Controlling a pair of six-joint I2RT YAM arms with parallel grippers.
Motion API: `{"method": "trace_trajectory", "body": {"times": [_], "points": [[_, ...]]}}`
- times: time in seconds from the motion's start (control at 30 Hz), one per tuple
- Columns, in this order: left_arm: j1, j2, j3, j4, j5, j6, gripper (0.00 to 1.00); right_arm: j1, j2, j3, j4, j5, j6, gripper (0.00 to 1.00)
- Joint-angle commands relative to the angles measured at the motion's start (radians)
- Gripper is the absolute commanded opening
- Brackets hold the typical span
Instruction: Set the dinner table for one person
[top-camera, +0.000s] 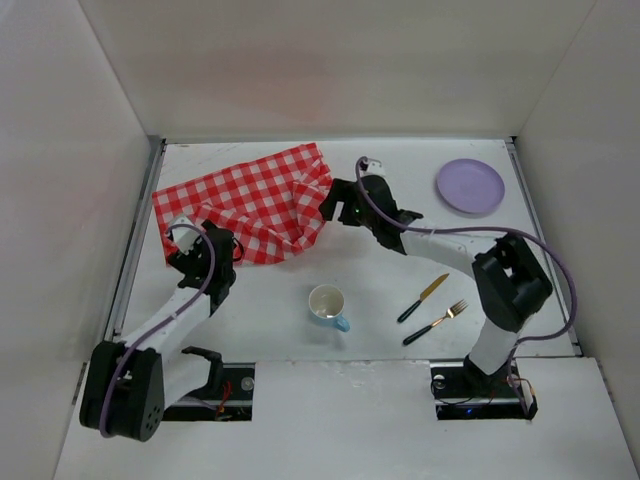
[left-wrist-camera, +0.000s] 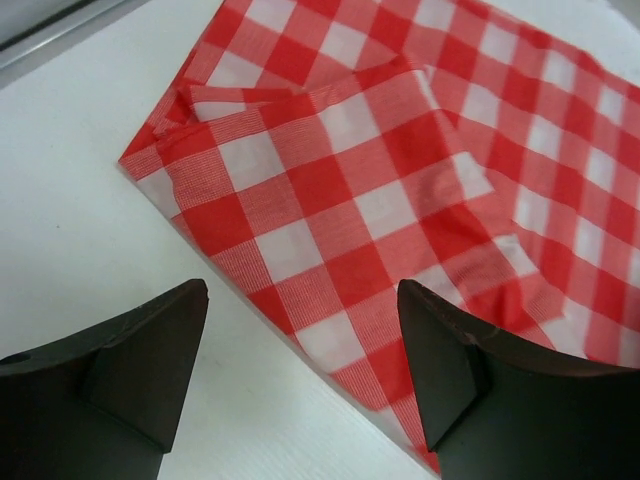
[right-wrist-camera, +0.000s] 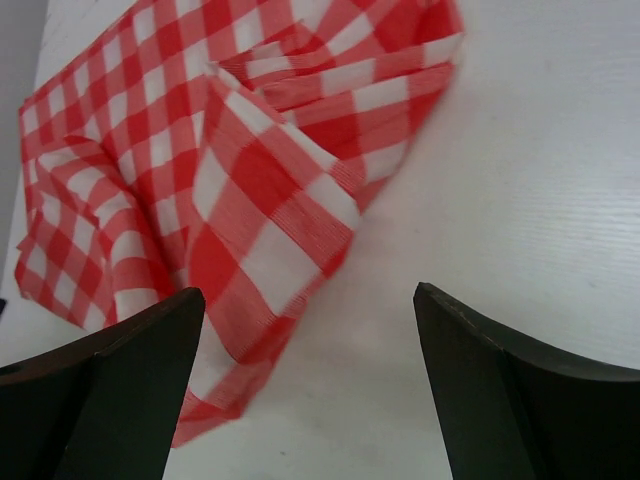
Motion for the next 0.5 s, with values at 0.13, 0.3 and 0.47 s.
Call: {"method": "trace_trajectory", "body": {"times": [0.13, 0.3, 0.47], "points": [[0.071, 0.17, -0.001, 0.169, 0.178, -0.081, 0.75, -0.001, 0.185, 0.223, -0.083, -0.123, 0.057, 0.88], [0.057, 0.282, -0.026, 0.252, 0.212, -0.16, 0.53, -0.034, 0.226, 0.3, -0.07, -0.184, 0.117, 0.37], [0.013, 0.431, 0.031, 0.342, 0.218, -0.203, 0.29, -0.104, 0.041, 0.17, 0.023, -0.066, 0.122, 0.17]]}}
